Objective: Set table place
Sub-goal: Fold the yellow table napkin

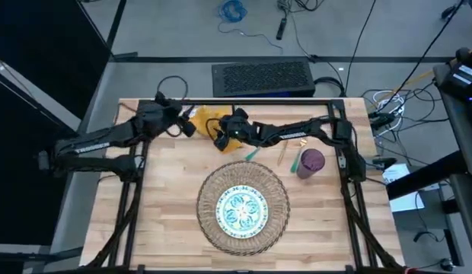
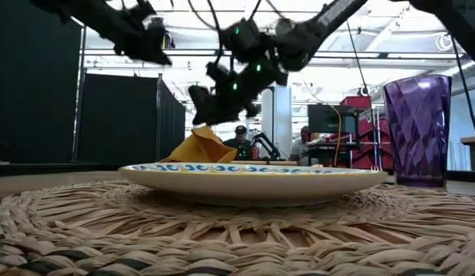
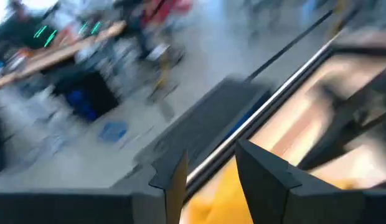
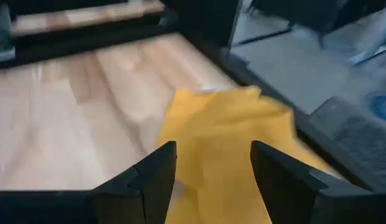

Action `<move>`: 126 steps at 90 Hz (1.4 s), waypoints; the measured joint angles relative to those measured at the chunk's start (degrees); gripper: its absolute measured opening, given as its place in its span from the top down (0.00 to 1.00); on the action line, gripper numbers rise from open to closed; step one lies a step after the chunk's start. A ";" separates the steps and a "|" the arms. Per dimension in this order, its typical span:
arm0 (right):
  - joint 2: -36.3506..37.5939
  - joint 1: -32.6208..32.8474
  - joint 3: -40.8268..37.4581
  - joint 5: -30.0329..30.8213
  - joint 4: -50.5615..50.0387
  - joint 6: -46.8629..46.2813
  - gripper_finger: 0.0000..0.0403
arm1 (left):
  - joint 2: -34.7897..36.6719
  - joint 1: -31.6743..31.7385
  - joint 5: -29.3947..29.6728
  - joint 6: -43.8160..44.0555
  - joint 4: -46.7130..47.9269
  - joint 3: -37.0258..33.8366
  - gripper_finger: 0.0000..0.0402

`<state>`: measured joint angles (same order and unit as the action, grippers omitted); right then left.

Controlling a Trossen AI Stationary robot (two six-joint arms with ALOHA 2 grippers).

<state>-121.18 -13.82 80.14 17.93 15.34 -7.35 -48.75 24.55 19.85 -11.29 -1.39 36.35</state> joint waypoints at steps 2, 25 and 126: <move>-0.39 -0.25 0.00 -0.13 0.10 -0.42 0.52 | 0.69 0.23 -0.53 -0.55 -0.50 -0.59 0.70; -2.69 -0.90 0.01 -0.08 3.49 -1.01 0.52 | 3.59 5.13 -1.11 -1.50 -0.95 -4.05 0.70; 4.40 2.96 0.03 -4.54 -5.47 9.56 0.76 | 2.60 8.77 -6.53 -1.41 -1.33 -4.25 0.70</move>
<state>-116.78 -10.86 80.17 13.40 9.87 2.22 -46.15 33.32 13.32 -12.70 -2.72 32.10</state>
